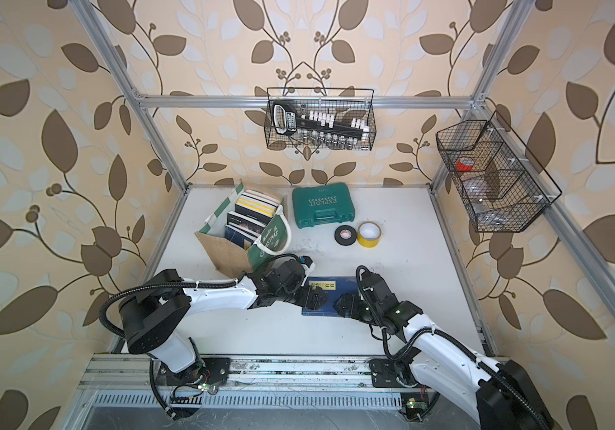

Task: Put the books into the canvas bag
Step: Pick up the book from the book.

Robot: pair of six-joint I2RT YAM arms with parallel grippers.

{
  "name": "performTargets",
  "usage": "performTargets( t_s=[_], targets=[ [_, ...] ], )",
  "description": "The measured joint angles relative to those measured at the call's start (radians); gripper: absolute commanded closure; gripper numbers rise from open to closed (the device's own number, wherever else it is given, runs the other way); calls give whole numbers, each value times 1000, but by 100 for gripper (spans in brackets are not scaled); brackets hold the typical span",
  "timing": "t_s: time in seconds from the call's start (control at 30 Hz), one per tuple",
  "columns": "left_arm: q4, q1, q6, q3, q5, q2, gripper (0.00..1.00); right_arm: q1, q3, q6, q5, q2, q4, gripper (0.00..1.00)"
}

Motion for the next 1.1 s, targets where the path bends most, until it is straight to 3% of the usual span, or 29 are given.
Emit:
performTargets(
  t_s=[0.3, 0.83, 1.1],
  targets=[
    [1, 0, 6, -1, -5, 0, 1, -83, -50, -19, -98, -89, 40, 2],
    [28, 0, 5, -11, -22, 0, 1, -150, -50, -64, -165, -187, 47, 2],
    [52, -1, 5, -14, 3, 0, 1, -215, -49, -64, -288, -197, 141, 4]
  ],
)
